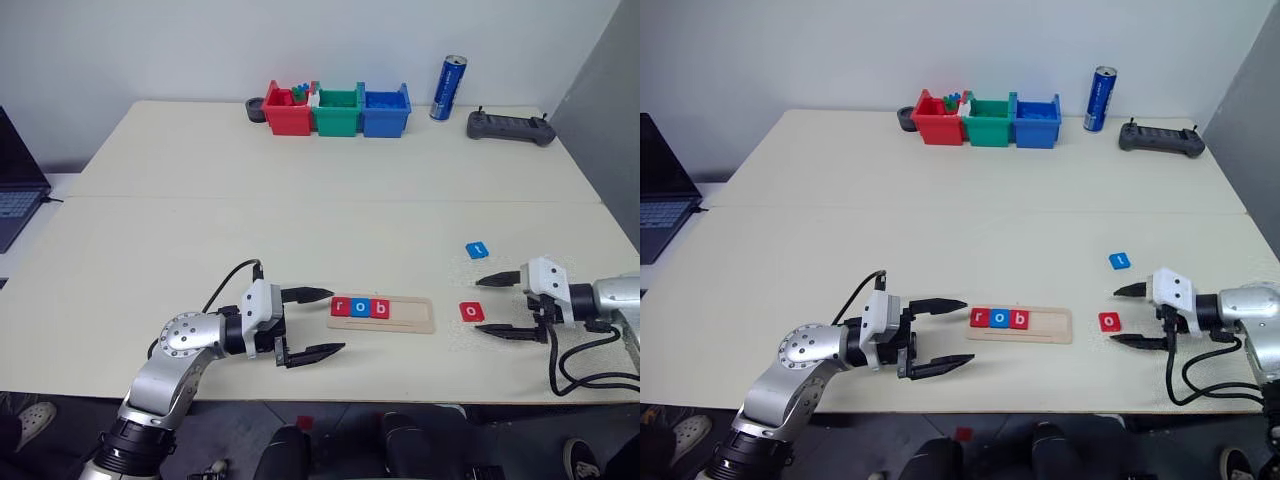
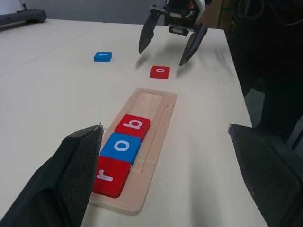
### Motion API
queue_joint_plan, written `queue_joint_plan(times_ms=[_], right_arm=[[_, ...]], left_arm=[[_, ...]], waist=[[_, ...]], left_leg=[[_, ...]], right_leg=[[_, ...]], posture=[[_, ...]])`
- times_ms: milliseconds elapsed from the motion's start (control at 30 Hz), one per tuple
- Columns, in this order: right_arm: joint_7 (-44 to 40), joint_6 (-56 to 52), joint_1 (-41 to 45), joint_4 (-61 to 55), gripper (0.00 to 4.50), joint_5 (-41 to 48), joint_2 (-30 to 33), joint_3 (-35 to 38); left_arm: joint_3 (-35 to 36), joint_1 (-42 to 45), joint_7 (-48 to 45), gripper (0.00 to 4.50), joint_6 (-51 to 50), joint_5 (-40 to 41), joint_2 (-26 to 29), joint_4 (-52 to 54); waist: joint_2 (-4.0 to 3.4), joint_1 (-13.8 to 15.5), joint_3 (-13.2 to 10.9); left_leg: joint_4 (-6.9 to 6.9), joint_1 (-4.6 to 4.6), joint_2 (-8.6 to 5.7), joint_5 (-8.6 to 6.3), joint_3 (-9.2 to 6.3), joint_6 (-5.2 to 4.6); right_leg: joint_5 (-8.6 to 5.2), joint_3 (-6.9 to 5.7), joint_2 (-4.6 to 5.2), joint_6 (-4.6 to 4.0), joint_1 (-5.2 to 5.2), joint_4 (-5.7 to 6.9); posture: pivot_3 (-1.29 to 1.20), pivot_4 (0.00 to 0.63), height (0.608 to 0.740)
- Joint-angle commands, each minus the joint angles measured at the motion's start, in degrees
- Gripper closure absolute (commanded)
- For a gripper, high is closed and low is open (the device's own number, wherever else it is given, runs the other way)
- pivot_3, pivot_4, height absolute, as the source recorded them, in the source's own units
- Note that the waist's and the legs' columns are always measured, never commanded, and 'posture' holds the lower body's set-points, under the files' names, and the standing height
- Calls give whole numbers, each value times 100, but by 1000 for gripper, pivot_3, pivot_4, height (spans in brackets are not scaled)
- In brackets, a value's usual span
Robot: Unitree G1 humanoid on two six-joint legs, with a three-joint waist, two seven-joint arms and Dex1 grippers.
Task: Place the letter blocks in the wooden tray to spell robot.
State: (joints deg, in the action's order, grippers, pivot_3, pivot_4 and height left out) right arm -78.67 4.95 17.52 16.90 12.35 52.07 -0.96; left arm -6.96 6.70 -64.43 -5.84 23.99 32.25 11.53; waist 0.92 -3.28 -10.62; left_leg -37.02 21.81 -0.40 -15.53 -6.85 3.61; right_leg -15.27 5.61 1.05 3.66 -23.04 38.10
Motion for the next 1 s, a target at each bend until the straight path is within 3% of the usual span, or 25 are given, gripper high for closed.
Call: queue_joint_plan(times_ms=[33, 333, 433, 667, 800, 1000], right_arm=[[-66, 307, 159, 305, 35, -113, -86, -73], [-49, 482, 377, 859, 35, -278, -256, -275], [-59, 458, 393, 810, 572, -260, -295, -289], [-125, 606, 305, 813, 2947, -293, -295, -283], [-86, 571, 350, 787, 3037, -323, -265, -259], [-17, -573, 416, -715, 3037, 110, -210, -151]], left_arm=[[-9, 5, -16, 0, 48, 24, -3, 176], [39, -55, 10, 0, -5, 47, 59, 278], [39, -42, 13, 0, -15, 49, 60, 279], [21, 7, 17, 0, -9, 36, 38, 243], [23, 5, 14, 0, -11, 39, 40, 241], [48, 15, -3, 0, 37, 27, 45, 184]], waist=[[0, 4, 0], [-2, 1, 0], [-2, 1, 0], [-2, 2, 0], [-2, 2, 0], [-4, -1, 0]], left_leg=[[0, 0, 0, 0, 0, 0], [-2, -5, -1, 0, -1, 0], [-2, -6, -1, 0, -4, 0], [-3, -6, -1, 0, -4, 0], [-3, -6, -1, 0, -5, 0], [-3, -6, -1, 0, -7, 0]], right_leg=[[0, 0, 0, 0, 0, 0], [2, 0, 1, -2, 6, 2], [2, -1, 1, -3, 7, 2], [2, -2, 1, -3, 9, 2], [2, -3, 1, -3, 9, 2], [2, -3, 1, -3, 8, 4]], posture=[[0, 150, 740], [0, 150, 740], [0, 150, 740], [0, 150, 740], [0, 150, 740], [0, 150, 740]])
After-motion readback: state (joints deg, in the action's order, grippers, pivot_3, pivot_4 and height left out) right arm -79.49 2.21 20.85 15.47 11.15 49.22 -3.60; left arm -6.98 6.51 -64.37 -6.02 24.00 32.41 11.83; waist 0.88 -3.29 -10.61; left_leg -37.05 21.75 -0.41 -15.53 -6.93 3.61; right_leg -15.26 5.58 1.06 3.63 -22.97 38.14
